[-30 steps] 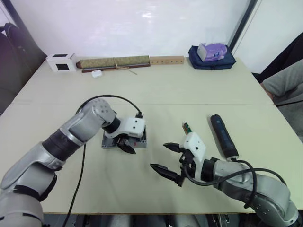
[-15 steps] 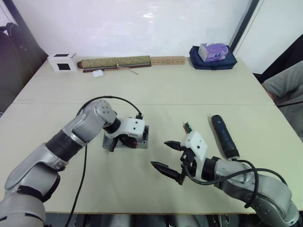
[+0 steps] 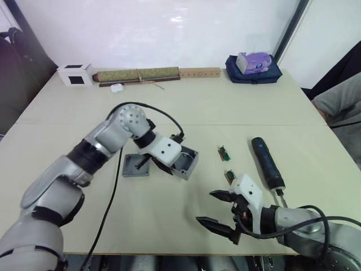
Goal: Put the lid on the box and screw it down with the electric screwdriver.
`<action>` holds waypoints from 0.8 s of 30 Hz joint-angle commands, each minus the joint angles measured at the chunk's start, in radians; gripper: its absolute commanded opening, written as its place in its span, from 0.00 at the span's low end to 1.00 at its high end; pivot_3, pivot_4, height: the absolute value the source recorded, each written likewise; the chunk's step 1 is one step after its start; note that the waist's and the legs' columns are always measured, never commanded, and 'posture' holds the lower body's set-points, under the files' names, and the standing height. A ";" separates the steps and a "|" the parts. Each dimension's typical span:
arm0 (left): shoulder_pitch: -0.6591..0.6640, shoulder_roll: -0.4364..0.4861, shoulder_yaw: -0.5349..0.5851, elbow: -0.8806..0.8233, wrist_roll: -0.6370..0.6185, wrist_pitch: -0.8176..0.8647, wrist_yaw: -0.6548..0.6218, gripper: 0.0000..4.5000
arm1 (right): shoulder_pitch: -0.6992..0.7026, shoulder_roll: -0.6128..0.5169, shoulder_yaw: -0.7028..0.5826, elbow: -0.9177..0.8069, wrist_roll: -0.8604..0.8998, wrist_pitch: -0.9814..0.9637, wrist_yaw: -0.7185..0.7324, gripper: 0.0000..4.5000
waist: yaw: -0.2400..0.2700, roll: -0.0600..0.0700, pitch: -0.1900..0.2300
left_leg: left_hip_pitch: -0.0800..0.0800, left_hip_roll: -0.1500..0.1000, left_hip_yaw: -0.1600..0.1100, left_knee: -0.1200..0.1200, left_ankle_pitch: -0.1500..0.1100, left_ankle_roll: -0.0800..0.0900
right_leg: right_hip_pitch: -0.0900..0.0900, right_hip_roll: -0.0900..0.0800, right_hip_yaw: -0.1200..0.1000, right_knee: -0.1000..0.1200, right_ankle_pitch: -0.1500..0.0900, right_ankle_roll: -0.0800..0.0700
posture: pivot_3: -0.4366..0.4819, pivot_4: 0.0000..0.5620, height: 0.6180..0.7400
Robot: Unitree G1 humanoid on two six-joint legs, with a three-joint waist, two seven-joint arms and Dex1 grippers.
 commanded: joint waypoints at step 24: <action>-0.132 0.190 0.165 -0.022 -0.321 0.384 0.053 0.56 | -0.254 0.046 -0.058 -0.005 0.179 -0.022 -0.075 1.00 | -0.012 -0.001 0.001 | -0.001 0.002 -0.003 0.000 0.000 0.000 | -0.001 0.001 0.000 0.001 0.000 0.000 | 0.48 0.27 1.00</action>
